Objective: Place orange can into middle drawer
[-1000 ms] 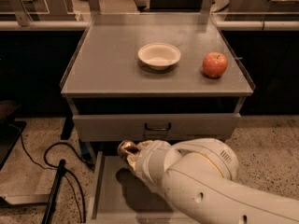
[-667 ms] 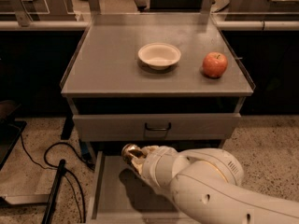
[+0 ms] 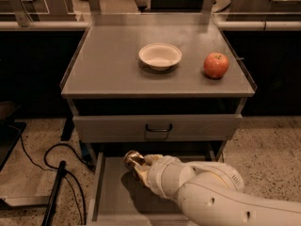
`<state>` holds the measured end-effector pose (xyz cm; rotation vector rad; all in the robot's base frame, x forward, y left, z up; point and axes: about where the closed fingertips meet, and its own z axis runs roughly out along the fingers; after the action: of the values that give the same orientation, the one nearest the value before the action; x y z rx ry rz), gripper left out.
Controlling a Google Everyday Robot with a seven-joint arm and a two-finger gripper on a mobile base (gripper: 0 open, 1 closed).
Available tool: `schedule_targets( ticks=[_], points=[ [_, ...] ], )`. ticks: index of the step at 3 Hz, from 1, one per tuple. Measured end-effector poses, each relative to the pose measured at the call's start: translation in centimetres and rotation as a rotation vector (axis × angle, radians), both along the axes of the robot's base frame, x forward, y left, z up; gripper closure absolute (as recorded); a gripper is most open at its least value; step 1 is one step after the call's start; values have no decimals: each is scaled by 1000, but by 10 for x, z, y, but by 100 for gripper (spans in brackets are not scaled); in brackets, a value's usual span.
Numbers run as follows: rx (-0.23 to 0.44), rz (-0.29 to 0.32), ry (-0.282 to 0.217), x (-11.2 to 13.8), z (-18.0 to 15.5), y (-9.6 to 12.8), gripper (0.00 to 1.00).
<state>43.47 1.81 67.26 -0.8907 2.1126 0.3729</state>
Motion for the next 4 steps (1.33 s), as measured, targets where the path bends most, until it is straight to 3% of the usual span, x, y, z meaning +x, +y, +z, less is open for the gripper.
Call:
schedule_targets(
  ticks=[1, 4],
  points=[
    [0, 0, 0, 0, 0, 0, 100],
    [88, -7, 76, 0, -63, 2, 100]
  ],
)
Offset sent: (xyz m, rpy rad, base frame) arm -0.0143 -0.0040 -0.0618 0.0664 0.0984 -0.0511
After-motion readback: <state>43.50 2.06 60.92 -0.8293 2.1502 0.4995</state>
